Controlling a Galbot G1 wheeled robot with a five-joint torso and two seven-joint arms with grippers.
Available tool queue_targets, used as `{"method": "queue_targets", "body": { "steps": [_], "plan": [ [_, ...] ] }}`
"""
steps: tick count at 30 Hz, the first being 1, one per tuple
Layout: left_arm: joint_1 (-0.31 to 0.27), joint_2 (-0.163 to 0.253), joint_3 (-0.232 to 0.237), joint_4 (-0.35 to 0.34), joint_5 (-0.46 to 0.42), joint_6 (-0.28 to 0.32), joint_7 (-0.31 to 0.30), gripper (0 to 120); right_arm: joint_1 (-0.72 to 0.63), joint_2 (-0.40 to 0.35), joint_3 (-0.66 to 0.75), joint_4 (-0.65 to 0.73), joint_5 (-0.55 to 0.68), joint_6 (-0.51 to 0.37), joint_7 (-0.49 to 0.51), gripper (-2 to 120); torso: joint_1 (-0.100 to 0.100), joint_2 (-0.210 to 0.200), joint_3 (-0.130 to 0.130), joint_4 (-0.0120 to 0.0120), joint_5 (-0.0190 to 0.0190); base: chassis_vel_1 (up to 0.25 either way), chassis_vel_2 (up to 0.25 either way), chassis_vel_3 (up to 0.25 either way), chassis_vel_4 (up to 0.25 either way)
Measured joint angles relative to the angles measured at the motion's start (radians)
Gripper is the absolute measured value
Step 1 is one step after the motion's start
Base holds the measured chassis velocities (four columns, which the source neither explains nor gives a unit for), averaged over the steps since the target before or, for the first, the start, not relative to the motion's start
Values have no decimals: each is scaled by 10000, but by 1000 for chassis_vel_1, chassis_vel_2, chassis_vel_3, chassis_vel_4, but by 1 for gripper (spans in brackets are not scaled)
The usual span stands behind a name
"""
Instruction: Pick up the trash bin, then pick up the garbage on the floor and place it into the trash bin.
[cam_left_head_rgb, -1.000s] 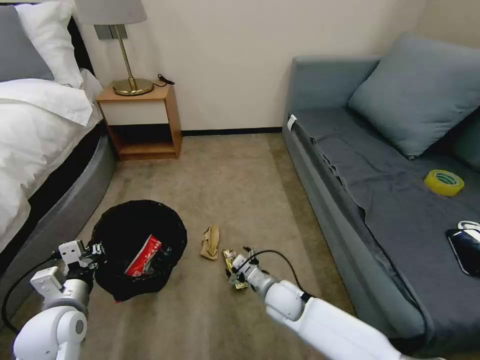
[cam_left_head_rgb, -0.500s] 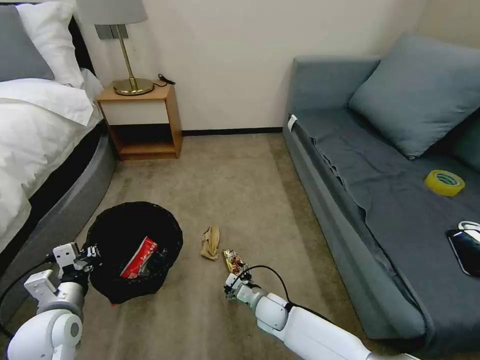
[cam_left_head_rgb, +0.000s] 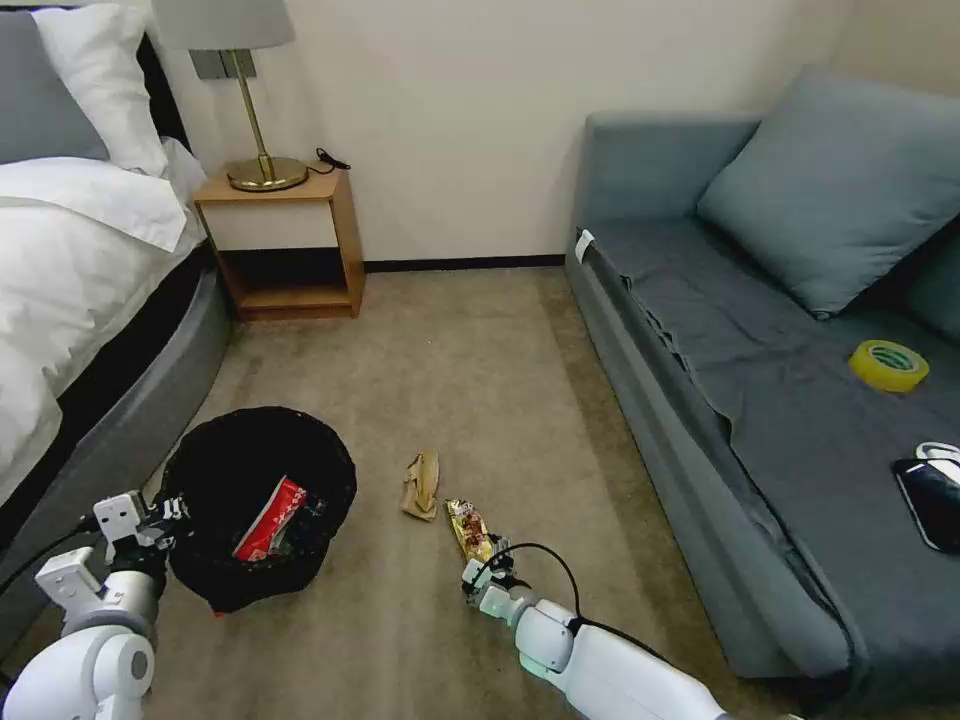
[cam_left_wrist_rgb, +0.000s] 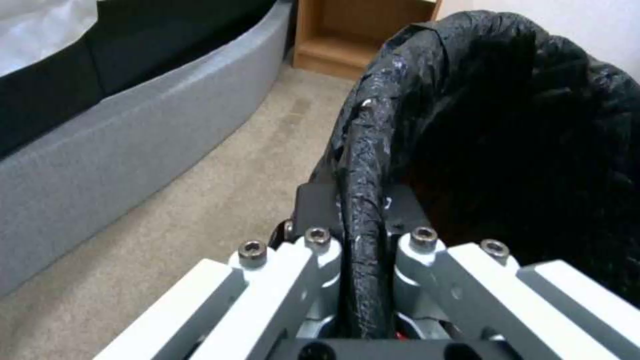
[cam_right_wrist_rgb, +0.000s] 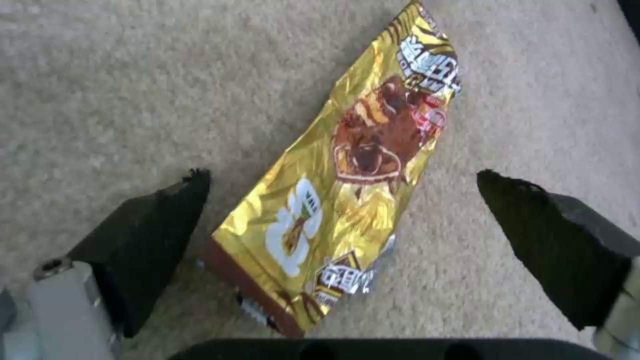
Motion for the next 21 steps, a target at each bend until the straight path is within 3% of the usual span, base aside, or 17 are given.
{"method": "queue_targets", "body": {
  "steps": [12, 17, 21],
  "plan": [
    [25, -4, -6, 37, 1, -128, 77, 5, -1, 60, 481, -424, -731, 146, 143, 98, 0, 0, 0, 2, -2, 0, 0, 0, 0],
    [36, -11, 16, 47, 13, -172, 99, 5, -126, 61, 563, -491, -978, 188, 109, 81, 0, 1, -1, -2, -4, 0, 0, 0, 0],
    [49, -2, -8, 47, 12, -194, 114, 5, -221, 167, 775, -709, -1266, 296, 5, 61, 0, 3, -1, 0, -4, 0, 0, 0, 0]
  ]
}}
